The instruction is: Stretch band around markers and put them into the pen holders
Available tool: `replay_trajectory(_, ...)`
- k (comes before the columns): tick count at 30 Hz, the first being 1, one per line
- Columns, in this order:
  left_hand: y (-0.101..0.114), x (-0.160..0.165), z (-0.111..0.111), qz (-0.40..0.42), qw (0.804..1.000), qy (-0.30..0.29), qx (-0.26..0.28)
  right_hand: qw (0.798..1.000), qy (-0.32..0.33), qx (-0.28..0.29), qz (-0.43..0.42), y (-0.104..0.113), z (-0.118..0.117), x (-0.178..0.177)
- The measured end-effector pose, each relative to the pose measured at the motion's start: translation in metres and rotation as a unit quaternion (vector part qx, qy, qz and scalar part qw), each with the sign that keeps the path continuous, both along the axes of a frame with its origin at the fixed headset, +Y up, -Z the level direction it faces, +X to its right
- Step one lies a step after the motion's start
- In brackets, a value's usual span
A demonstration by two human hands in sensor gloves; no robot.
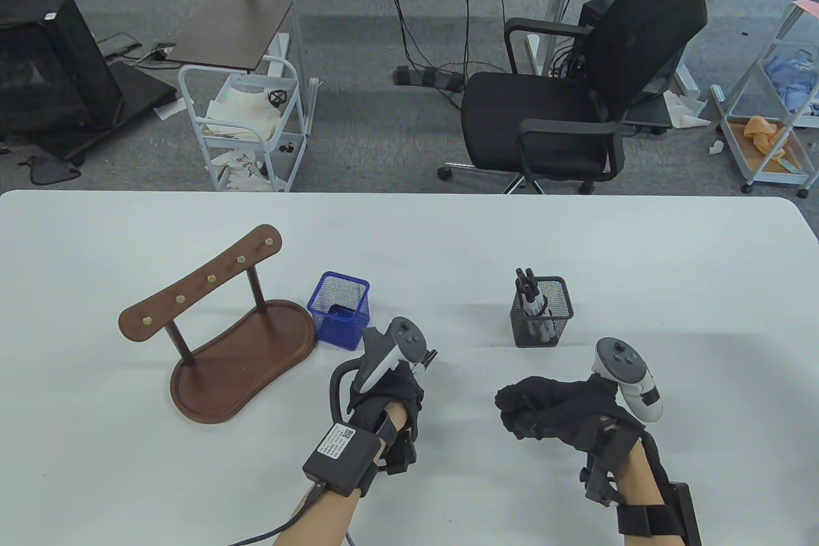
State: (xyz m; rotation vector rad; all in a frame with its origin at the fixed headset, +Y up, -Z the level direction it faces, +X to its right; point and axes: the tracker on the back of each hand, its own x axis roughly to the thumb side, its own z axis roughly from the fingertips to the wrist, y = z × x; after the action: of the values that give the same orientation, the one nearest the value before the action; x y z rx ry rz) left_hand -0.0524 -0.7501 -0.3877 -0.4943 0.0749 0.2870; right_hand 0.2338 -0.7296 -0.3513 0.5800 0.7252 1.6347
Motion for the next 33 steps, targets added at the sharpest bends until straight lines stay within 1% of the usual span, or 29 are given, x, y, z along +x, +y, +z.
replay_trajectory(5,-0.002,0.001,0.001,-0.007,0.999,-0.032,-0.001,1.000,0.000,0.000,0.004,-0.001,0.000,0.000)
replay_trajectory(7,-0.003,0.000,0.003,0.003,0.999,-0.049,0.001,1.000,-0.001,-0.001,0.007,-0.001,0.000,0.000)
replay_trajectory(9,-0.003,-0.001,0.005,0.015,0.999,-0.051,-0.002,1.000,-0.001,-0.001,0.010,-0.002,0.000,-0.001)
replay_trajectory(10,-0.001,-0.002,0.006,0.015,0.998,-0.064,-0.007,1.000,-0.001,-0.001,0.011,-0.002,0.000,-0.001)
replay_trajectory(14,0.004,-0.004,0.010,0.036,0.996,-0.078,-0.021,1.000,-0.001,-0.002,0.013,-0.003,0.000,-0.002)
replay_trajectory(16,0.007,-0.005,0.011,0.056,0.993,-0.102,-0.024,1.000,-0.003,-0.001,0.016,-0.003,-0.001,-0.002)
replay_trajectory(18,0.013,-0.004,0.014,0.069,0.989,-0.125,-0.025,1.000,-0.007,0.000,0.017,-0.003,-0.001,-0.002)
replay_trajectory(19,0.015,-0.002,0.014,0.075,0.985,-0.154,-0.031,1.000,-0.008,0.001,0.019,-0.003,-0.001,-0.002)
replay_trajectory(20,0.020,-0.002,0.015,0.070,0.984,-0.161,-0.036,1.000,-0.009,0.001,0.019,-0.003,-0.001,-0.002)
replay_trajectory(21,0.022,-0.001,0.016,0.071,0.983,-0.164,-0.031,1.000,-0.010,0.001,0.020,-0.004,-0.001,-0.002)
replay_trajectory(22,0.026,0.001,0.016,0.075,0.979,-0.188,-0.026,1.000,-0.012,0.001,0.021,-0.004,-0.001,-0.002)
replay_trajectory(23,0.030,0.003,0.016,0.071,0.976,-0.202,-0.030,1.000,-0.015,0.002,0.023,-0.004,-0.001,-0.002)
replay_trajectory(24,0.033,0.004,0.018,0.072,0.976,-0.203,-0.028,0.999,-0.020,0.004,0.026,-0.004,-0.001,-0.002)
replay_trajectory(25,0.038,0.006,0.018,0.069,0.973,-0.222,-0.016,0.999,-0.024,0.007,0.029,-0.004,-0.001,-0.002)
replay_trajectory(30,0.056,0.015,0.024,0.040,0.966,-0.255,0.003,0.997,-0.049,0.023,0.050,-0.002,-0.001,-0.003)
replay_trajectory(33,0.063,0.021,0.027,0.030,0.963,-0.267,0.004,0.995,-0.065,0.036,0.063,-0.001,0.000,-0.004)
